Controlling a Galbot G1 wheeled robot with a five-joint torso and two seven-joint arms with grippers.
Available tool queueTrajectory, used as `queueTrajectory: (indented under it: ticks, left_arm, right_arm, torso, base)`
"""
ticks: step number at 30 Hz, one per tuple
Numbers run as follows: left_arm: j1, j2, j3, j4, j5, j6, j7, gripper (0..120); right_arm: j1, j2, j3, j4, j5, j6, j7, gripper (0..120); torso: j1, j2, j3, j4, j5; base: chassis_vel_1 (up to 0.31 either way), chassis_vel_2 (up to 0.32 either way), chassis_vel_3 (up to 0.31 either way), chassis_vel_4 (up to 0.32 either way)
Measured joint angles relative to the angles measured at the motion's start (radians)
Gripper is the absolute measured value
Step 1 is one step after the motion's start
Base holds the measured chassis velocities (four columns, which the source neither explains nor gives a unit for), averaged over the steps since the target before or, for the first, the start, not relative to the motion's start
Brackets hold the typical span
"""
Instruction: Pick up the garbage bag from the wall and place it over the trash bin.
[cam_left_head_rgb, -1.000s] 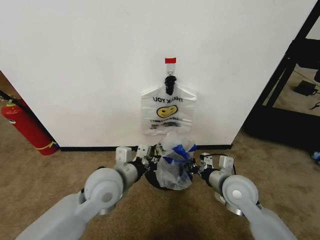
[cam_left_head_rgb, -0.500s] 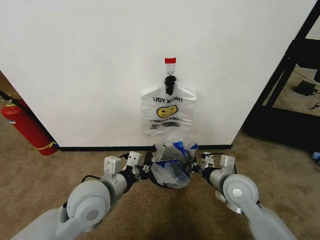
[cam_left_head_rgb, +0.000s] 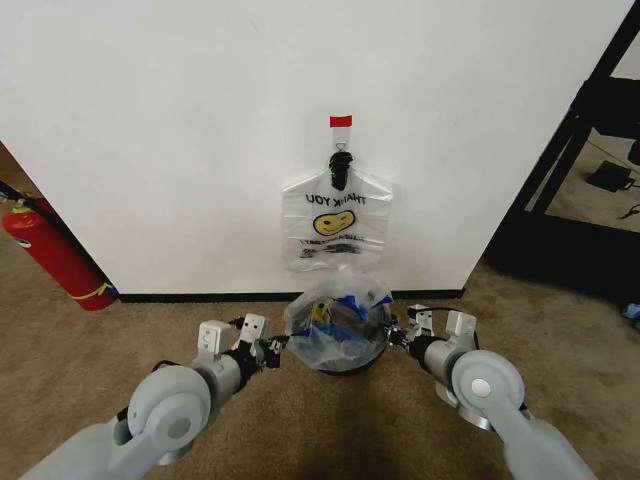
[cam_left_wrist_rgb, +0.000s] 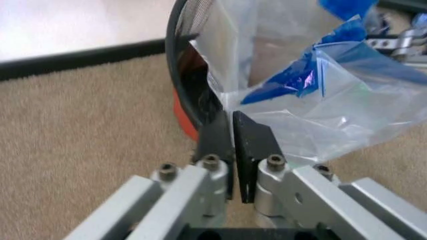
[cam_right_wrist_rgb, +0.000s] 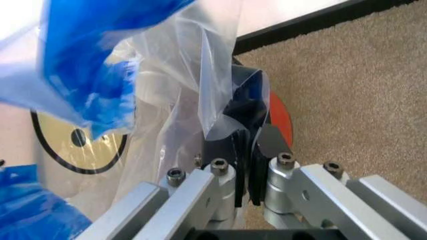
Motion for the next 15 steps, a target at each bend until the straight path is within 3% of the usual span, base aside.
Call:
queueTrajectory:
  ticks: [6, 8, 15]
  left_arm:
    - [0.0, 0.023, -0.017, -0.063, 0.073, -0.001, 0.014, 27]
    - [0.0, 0.026, -0.019, -0.069, 0.077, -0.001, 0.014, 30]
    - [-0.048, 0.084, -0.034, -0.149, 0.17, -0.018, 0.039, 59]
  right_arm:
    - [-0.026, 0.004, 0.024, 0.004, -0.013, 0.0, -0.006, 0]
    - [-0.028, 0.004, 0.026, 0.004, -0.013, 0.0, -0.007, 0]
    - [-0.033, 0.014, 0.029, 0.007, -0.021, 0.0, -0.008, 0]
  torso:
    - [0.0, 0.0, 0.0, -0.0002, 0.0]
    - [0.0, 0.0, 0.0, -0.0002, 0.0001]
    - [0.0, 0.0, 0.0, 0.0, 0.0001]
  base:
    - [0.0, 0.0, 0.0, 0.0]
    - [0.0, 0.0, 0.0, 0.0]
    - [0.0, 0.0, 0.0, 0.0]
